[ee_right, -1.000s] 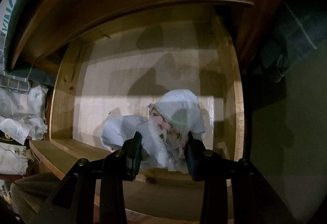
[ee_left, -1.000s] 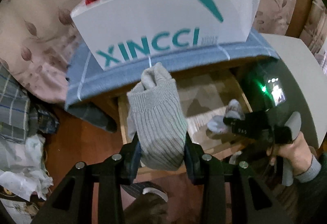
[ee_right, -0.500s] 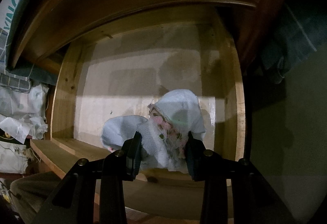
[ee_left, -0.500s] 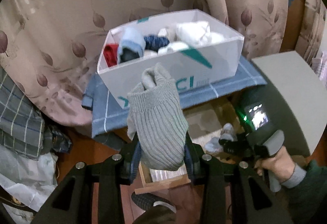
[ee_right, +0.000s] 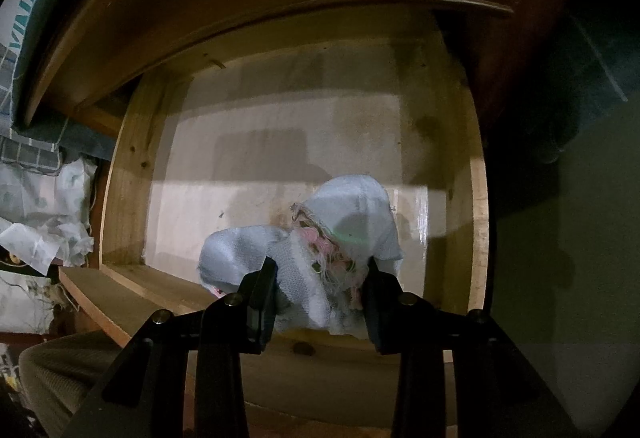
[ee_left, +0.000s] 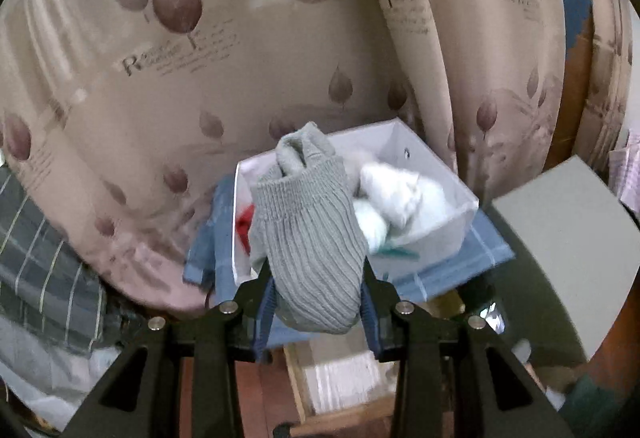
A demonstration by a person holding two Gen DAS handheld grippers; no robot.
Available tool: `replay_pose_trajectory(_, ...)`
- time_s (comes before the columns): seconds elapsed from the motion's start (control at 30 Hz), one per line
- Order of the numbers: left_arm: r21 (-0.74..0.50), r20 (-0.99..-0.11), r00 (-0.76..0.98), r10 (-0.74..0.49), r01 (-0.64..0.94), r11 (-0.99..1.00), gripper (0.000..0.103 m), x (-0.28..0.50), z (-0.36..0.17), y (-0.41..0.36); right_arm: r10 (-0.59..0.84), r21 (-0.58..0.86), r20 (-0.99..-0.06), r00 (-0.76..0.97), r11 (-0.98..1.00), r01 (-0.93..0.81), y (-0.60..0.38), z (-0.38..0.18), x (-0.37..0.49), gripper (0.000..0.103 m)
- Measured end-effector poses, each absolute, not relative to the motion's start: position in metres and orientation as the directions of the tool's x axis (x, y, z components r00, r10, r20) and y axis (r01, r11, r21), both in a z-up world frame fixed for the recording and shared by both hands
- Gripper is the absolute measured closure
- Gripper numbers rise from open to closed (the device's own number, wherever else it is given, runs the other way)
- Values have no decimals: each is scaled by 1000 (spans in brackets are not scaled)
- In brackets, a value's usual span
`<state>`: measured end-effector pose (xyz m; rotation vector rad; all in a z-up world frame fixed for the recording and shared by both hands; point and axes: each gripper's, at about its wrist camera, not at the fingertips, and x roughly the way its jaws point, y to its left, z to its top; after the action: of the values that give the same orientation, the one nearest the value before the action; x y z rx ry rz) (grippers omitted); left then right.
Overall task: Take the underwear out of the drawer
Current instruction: 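Carry the grey knit sock over the white box with the left tool, then open the left tool to drop the grey knit sock into the box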
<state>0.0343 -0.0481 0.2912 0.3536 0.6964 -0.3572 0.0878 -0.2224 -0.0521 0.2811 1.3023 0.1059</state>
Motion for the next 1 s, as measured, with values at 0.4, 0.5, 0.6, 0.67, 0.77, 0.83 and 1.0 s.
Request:
replay_pose_trajectory(0.4,115,-742,634,-219,443,889,66,125,252,-97,246,278,-930,273,957,83,-224,-51,85,69)
replay_pose_trajectory(0.5,138,-748,632,-205,449,883,66,136,238,-107,243,273,-931,273,959,77,-222,-51,86,69)
replay_pose_trajectory(0.6,142,-759,622,-191,445,884,66,146,222,-113,244,272,-930,274,960,71,-221,-50,86,69)
replay_pose_trajectory(0.67,159,-763,622,-174,442,883,66,152,212,-117,239,266,-931,277,962,67,-221,-48,87,69)
replay_pose_trajectory(0.77,162,-780,606,-156,436,885,66,162,197,-118,244,273,-929,277,960,68,-220,-48,87,69)
replay_pose_trajectory(0.83,163,-793,594,-138,425,890,66,168,188,-118,244,273,-929,278,959,70,-220,-48,87,69)
replay_pose_trajectory(1.0,128,-803,578,-145,404,906,66,176,179,-115,250,279,-928,277,958,71,-220,-48,86,69)
